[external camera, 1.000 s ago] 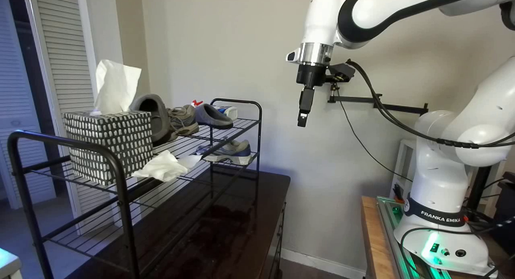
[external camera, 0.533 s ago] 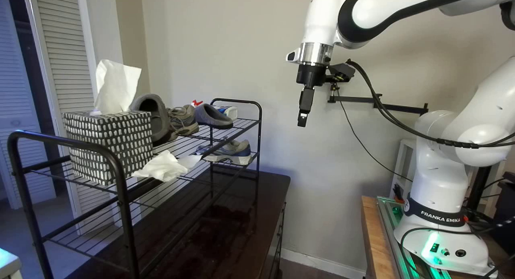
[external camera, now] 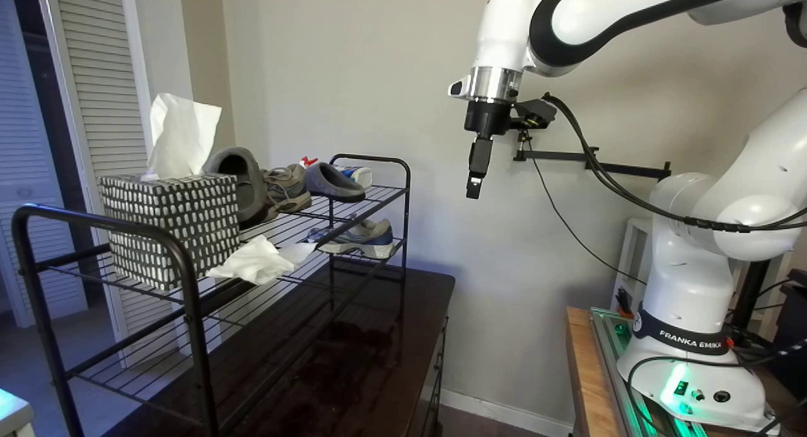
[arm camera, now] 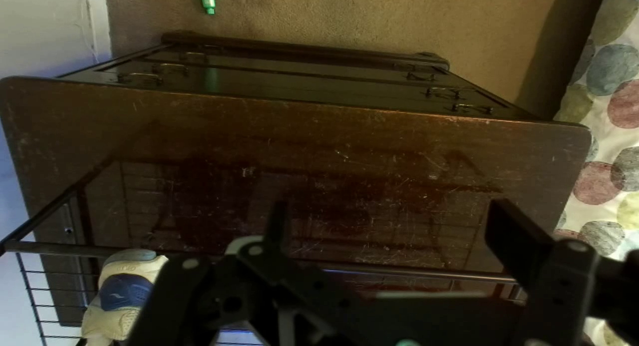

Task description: Remove the left grey house slipper from the topmost shelf and put it on the second shelf.

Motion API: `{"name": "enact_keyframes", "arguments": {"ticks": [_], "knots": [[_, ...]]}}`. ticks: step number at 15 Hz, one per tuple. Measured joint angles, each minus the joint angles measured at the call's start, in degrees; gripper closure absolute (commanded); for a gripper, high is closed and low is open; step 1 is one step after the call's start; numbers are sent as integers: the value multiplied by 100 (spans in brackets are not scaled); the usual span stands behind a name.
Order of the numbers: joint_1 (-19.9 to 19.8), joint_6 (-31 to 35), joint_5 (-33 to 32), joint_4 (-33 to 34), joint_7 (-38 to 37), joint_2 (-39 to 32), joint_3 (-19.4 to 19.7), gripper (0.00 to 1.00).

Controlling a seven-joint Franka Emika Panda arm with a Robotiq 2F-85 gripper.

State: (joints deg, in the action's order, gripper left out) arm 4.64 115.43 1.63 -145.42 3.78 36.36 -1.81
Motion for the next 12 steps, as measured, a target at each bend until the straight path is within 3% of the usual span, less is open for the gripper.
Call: {"name": "enact_keyframes", "arguments": {"ticks": [9,12], "knots": [[3,13,0,14,0,-1,-8,0],[5,300,2,45,-21,-20,-84,0]]}}
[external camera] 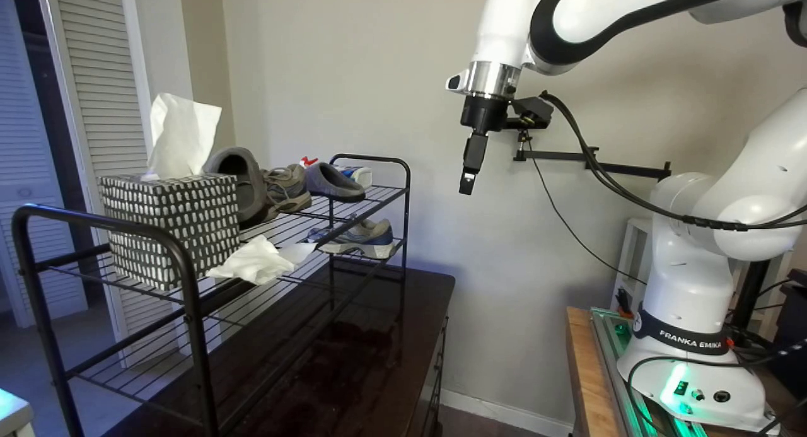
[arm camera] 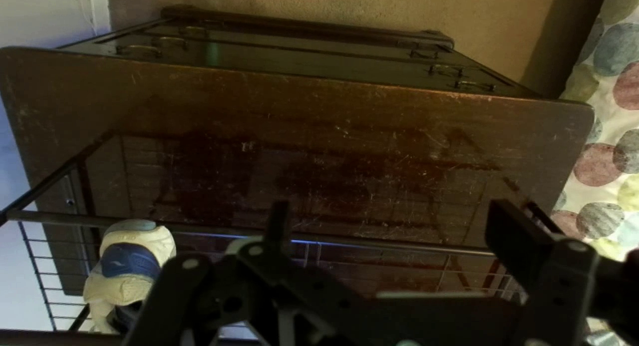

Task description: Remove the left grey house slipper from the topmost shelf and put it on the second shelf.

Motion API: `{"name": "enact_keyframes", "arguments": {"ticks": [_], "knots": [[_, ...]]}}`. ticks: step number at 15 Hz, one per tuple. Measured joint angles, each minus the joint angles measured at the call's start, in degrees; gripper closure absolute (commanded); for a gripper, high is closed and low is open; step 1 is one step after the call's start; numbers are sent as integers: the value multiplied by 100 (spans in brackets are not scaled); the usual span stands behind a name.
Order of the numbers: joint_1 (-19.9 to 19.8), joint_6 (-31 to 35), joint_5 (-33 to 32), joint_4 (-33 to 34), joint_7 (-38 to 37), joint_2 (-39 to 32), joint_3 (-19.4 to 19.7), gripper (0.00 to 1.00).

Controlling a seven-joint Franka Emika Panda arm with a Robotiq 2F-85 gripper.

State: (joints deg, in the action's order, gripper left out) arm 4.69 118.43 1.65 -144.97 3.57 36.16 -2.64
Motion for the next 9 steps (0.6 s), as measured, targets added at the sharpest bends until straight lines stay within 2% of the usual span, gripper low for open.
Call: {"name": "enact_keyframes", "arguments": {"ticks": [4,9], "knots": [[1,493,0,168,-143,-161,-181,0],[24,930,29,729,-607,-790,-474,0]]}}
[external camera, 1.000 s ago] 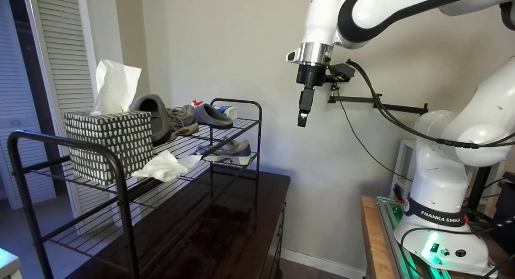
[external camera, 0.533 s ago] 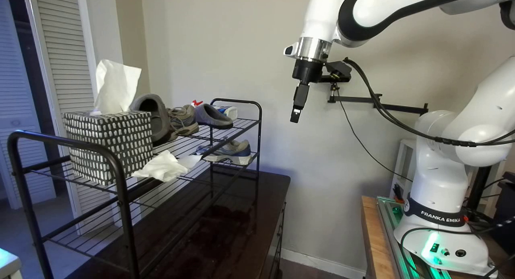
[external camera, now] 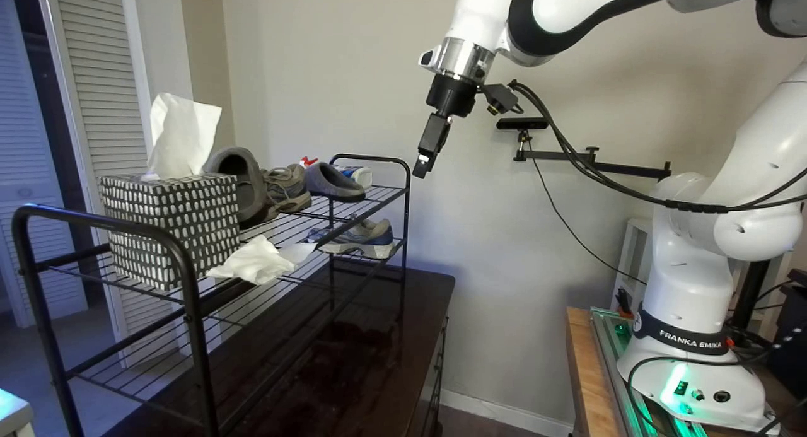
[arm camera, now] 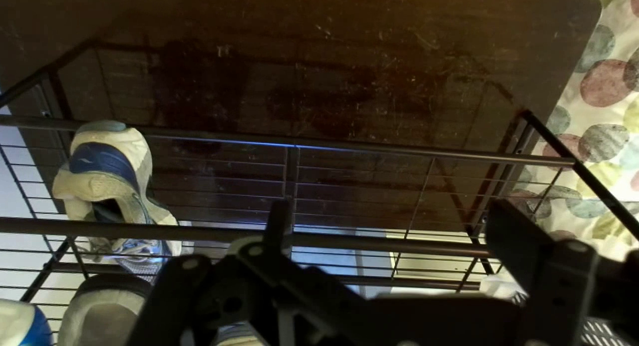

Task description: Remove the left grey house slipper from the topmost shelf and put it on the second shelf.

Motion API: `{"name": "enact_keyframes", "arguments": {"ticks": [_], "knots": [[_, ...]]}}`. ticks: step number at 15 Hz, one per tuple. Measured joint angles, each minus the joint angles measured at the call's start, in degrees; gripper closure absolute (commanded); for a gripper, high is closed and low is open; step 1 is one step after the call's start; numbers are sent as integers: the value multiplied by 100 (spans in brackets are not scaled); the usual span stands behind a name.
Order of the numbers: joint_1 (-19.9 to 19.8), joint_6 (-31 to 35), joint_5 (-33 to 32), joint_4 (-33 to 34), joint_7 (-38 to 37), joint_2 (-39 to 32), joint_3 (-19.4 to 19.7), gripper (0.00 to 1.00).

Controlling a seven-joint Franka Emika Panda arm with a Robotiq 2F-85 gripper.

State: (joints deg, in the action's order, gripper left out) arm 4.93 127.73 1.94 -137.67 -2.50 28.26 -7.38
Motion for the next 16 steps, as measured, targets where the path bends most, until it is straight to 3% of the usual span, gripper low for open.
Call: {"name": "enact_keyframes", "arguments": {"ticks": [6,12,16], "knots": [[158,149,16,1038,-582,-1046,-373,0],[170,151,13,1191,-639,-1221,-370,0],[148,530,36,1474,-1714,-1666,-381,0]]}}
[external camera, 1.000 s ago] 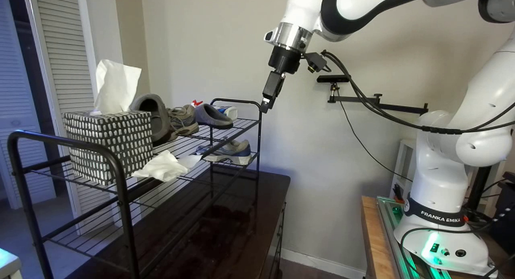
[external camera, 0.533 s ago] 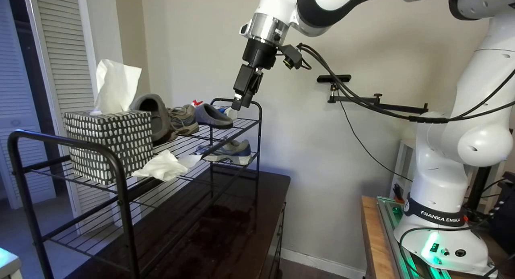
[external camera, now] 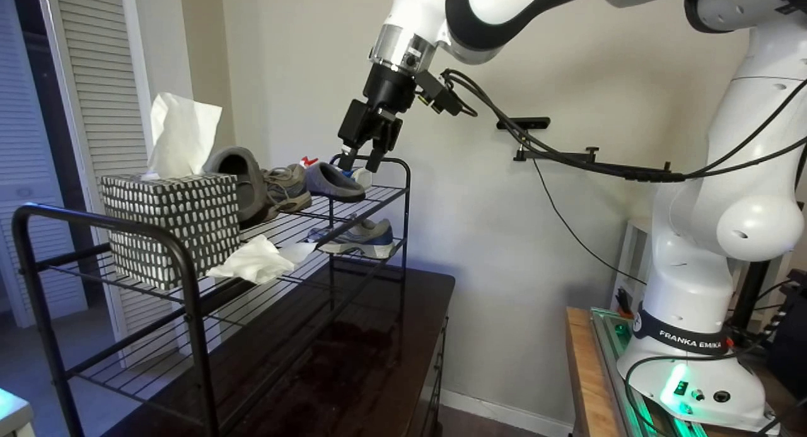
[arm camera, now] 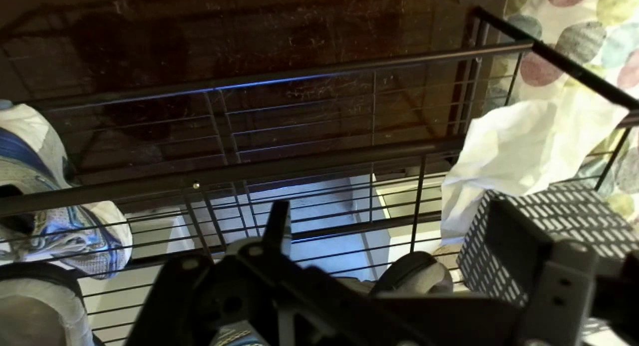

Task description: Remove the left grey house slipper from the topmost shelf and put it on the second shelf.

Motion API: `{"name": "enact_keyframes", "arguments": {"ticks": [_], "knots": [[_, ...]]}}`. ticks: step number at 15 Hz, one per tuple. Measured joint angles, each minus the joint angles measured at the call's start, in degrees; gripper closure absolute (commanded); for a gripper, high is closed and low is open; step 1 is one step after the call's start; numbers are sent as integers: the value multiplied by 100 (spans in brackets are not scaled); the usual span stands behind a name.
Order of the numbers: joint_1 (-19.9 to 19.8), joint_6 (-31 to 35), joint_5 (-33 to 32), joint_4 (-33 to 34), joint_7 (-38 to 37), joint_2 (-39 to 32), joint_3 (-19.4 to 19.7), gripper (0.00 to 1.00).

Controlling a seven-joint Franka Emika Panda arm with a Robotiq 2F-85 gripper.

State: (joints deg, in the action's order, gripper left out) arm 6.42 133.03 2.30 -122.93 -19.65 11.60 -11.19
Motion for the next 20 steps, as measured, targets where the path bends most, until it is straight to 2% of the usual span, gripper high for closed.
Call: {"name": "enact_keyframes", "arguments": {"ticks": [5,8,11,14,20], "knots": [[2,578,33,660,-1275,-892,-2,0],[59,1234,-42,1131,-1932,-1322,-1,0],[192,1776,-722,1607,-2317,-1692,36,0],[284,1800,-1576,2047,-2447,-2061,129,0],[577,1802,-2953,2658,-2710,-2543,631,0]]}}
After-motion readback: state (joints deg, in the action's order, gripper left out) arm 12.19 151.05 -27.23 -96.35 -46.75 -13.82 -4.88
